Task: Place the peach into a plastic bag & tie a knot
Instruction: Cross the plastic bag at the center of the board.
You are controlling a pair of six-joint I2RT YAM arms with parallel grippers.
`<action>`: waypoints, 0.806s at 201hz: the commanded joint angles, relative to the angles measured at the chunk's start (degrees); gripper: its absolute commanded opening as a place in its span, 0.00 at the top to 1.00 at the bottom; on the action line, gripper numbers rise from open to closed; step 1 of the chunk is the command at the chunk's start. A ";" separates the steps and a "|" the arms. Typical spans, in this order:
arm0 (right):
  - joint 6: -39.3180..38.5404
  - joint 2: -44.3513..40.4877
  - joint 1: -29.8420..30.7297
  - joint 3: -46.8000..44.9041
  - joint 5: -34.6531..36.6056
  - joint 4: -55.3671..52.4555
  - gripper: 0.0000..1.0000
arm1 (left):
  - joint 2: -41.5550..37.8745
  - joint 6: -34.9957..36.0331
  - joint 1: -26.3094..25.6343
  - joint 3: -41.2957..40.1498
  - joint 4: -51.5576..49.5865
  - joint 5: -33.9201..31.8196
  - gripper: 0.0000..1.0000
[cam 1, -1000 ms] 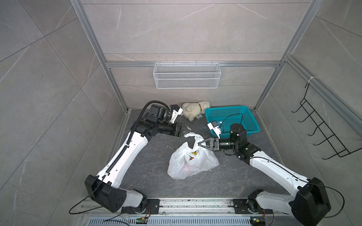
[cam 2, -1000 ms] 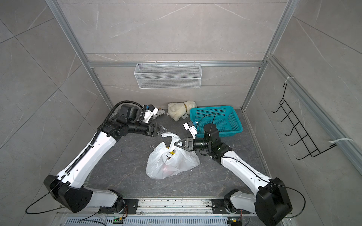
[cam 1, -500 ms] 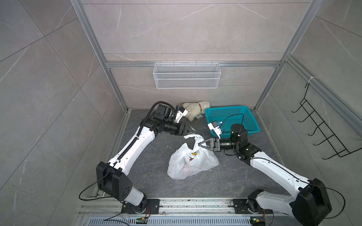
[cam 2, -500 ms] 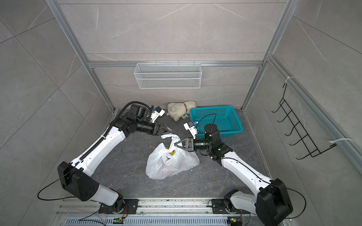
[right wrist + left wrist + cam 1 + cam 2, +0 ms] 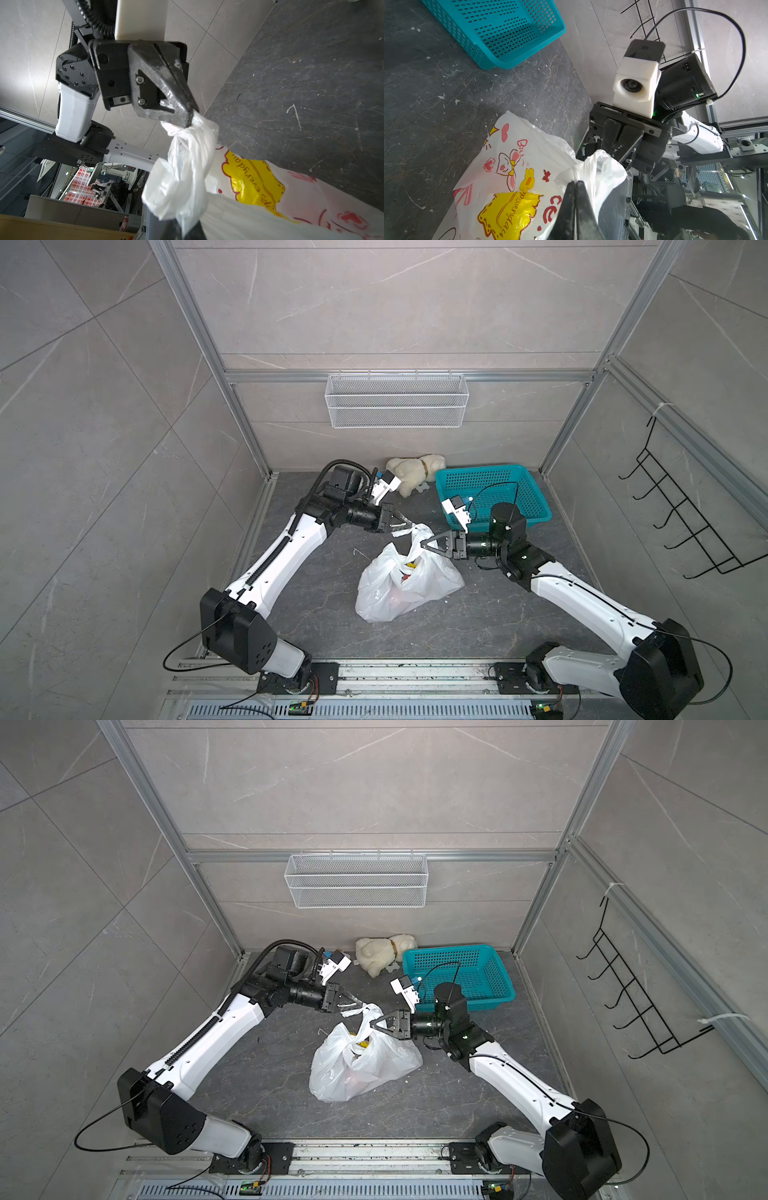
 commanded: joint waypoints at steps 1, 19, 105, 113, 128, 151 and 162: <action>6.51 1.49 -0.62 -1.65 2.24 5.03 1.00 | -3.65 -4.59 0.07 -0.37 3.19 -0.13 1.00; 10.22 2.16 -0.83 -2.17 4.03 7.35 1.00 | -5.06 -7.16 0.07 -1.09 4.37 -0.83 1.00; 28.00 8.28 -0.87 -5.77 6.23 30.64 1.00 | -9.63 -12.75 -3.47 -9.62 9.51 -4.25 1.00; 29.09 8.78 -0.87 -6.04 6.27 32.64 1.00 | -10.11 -13.20 -4.58 -10.91 10.74 -5.80 1.00; 31.67 9.90 -0.87 -6.67 6.19 37.74 1.00 | -9.85 -13.16 -6.93 -11.95 11.26 -9.23 1.00; 35.32 11.55 -0.86 -6.90 5.56 43.56 1.00 | -9.87 -12.87 -9.23 -13.12 11.50 -16.54 1.00; 35.57 11.66 -0.86 -6.95 5.55 43.84 1.00 | -10.56 -13.15 -9.68 -14.18 12.35 -19.84 1.00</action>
